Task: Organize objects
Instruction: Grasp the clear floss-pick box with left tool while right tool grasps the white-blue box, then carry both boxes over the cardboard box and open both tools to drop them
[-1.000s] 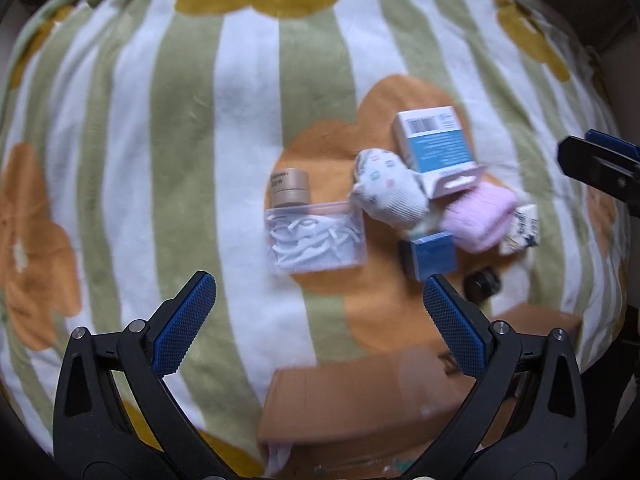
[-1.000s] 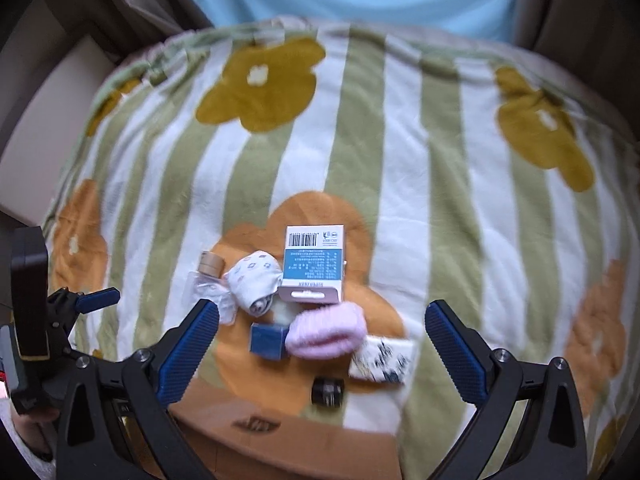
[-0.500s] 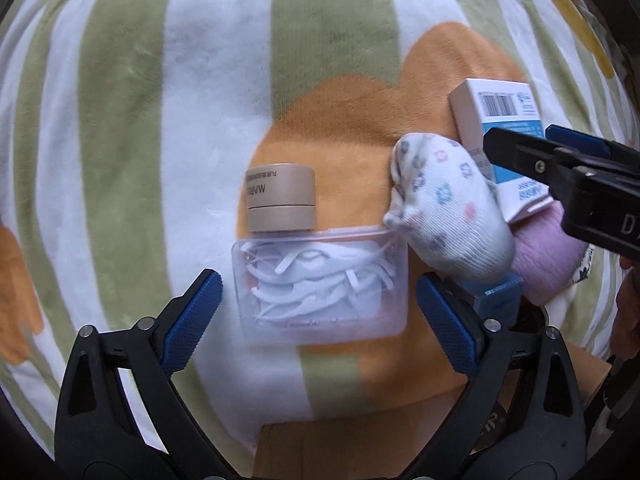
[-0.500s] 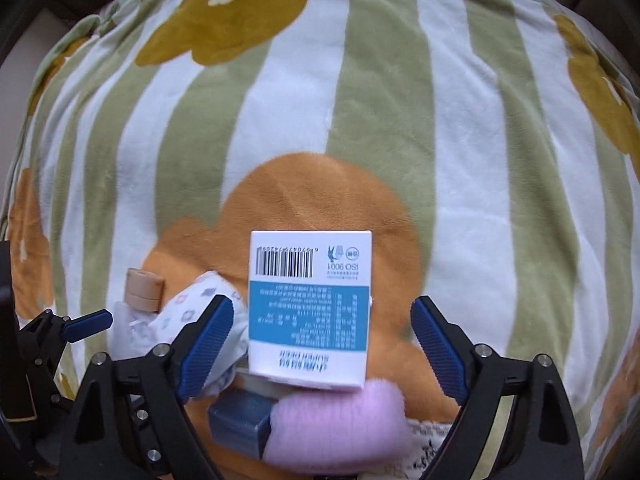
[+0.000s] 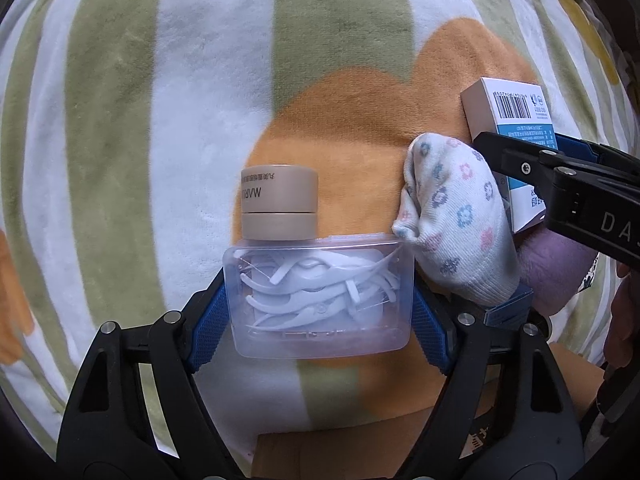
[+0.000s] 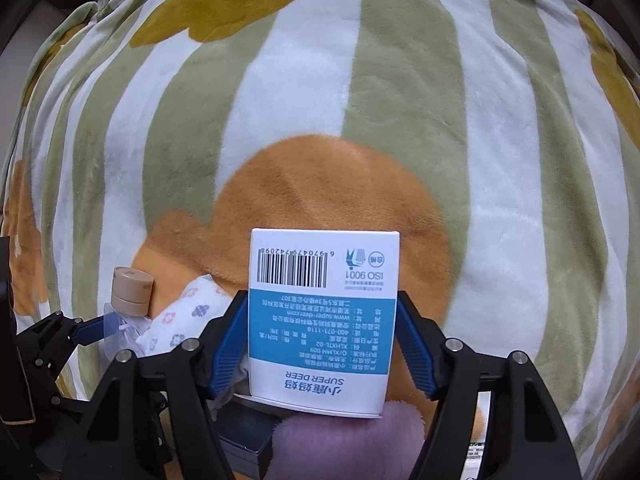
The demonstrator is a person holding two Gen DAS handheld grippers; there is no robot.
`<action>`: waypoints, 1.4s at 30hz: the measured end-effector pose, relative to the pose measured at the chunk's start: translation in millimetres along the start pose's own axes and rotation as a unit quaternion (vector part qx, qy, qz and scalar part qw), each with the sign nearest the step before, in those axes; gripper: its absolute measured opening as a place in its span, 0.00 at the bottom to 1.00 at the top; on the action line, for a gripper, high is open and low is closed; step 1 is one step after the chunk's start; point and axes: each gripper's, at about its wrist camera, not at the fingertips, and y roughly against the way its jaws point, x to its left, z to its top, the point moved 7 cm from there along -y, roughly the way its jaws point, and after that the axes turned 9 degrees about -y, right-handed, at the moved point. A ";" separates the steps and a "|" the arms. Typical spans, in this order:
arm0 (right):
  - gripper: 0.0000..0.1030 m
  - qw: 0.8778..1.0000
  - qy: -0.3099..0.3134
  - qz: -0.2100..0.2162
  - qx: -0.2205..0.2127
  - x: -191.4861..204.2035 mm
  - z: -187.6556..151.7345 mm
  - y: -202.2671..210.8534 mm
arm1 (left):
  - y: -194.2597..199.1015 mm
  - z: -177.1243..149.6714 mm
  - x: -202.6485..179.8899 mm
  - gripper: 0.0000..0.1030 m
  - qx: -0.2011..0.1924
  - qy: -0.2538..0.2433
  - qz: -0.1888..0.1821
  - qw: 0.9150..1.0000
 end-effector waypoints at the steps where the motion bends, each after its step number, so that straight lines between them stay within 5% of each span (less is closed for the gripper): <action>1: 0.63 1.000 0.001 0.000 0.000 -0.7 -0.9 1.9 | 1.8 -0.3 -0.6 0.76 -0.001 0.000 0.001 1.000; 19: 0.63 0.997 0.035 0.014 -0.067 -14.0 -5.6 85.4 | 70.1 -19.7 -10.4 0.76 -0.068 0.000 0.004 0.998; 28: 0.63 0.989 0.078 0.025 -0.126 44.3 -19.9 127.7 | 143.4 -40.6 -3.5 0.76 -0.144 -0.013 0.013 0.989; 35: 0.63 0.987 0.101 0.026 -0.125 43.9 -90.0 162.1 | 177.8 -114.7 -25.9 0.76 -0.172 -0.024 0.018 0.985; 42: 0.63 0.990 0.098 0.020 -0.099 29.1 -181.7 178.4 | 167.6 -176.5 -51.6 0.76 -0.146 -0.030 0.005 0.989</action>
